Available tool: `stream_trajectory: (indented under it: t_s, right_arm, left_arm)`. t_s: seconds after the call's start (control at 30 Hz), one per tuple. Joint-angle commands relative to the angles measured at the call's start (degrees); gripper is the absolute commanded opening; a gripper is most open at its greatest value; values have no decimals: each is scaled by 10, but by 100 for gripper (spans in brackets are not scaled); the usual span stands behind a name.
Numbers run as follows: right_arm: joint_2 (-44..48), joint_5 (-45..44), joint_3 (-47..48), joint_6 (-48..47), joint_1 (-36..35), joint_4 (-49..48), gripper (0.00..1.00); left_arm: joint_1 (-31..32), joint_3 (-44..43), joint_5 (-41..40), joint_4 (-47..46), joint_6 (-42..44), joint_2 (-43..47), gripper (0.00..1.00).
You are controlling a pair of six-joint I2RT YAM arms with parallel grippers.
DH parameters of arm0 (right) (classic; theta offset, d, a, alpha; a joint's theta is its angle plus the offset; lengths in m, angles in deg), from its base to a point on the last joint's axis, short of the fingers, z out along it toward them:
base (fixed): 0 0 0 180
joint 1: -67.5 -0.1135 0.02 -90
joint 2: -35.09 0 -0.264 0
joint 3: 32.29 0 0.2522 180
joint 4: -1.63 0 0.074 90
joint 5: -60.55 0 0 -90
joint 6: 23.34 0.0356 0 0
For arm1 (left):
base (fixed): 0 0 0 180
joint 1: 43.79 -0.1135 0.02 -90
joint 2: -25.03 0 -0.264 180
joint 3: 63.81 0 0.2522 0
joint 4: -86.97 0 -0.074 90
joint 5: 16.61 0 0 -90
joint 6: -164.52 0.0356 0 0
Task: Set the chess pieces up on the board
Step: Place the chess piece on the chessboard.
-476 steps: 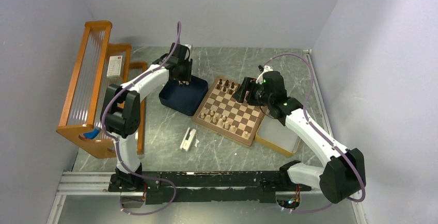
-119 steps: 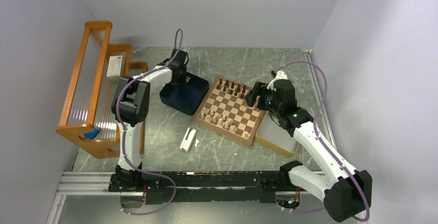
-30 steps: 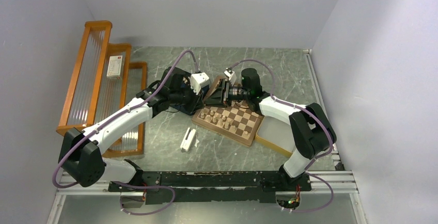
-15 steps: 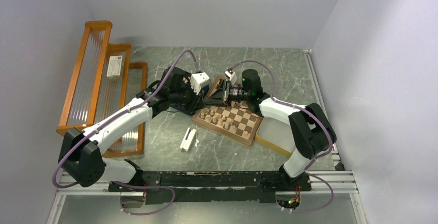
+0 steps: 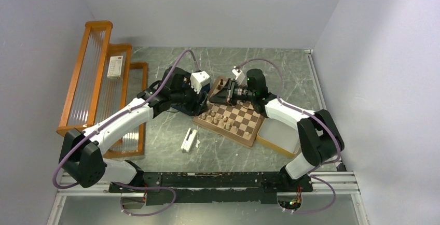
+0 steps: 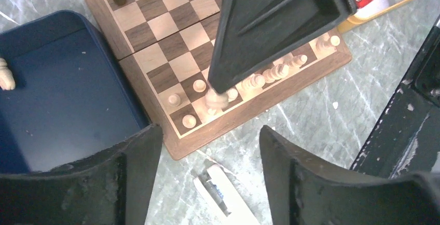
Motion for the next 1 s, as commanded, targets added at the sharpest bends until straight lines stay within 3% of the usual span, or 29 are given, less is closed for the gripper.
stream_trajectory:
  t_s: [0.0,0.4,0.63,0.97]
  right_arm:
    - [50,-90,-9,-60,15,65,3]
    - [174,-376,1,-215,6,292,3]
    - [225,-522,-5,-240,-24,398,3]
    - [242,-651,-20,-186,-94,499,2]
  left_arm:
    - [3,-34,-25,15,-10,-13,96]
    - [-12,-65,-147,47,-98,-18,99]
    - [-119,-25,-67,14,-154,18,97]
    - [-174,15,-38,6,-203,26,97]
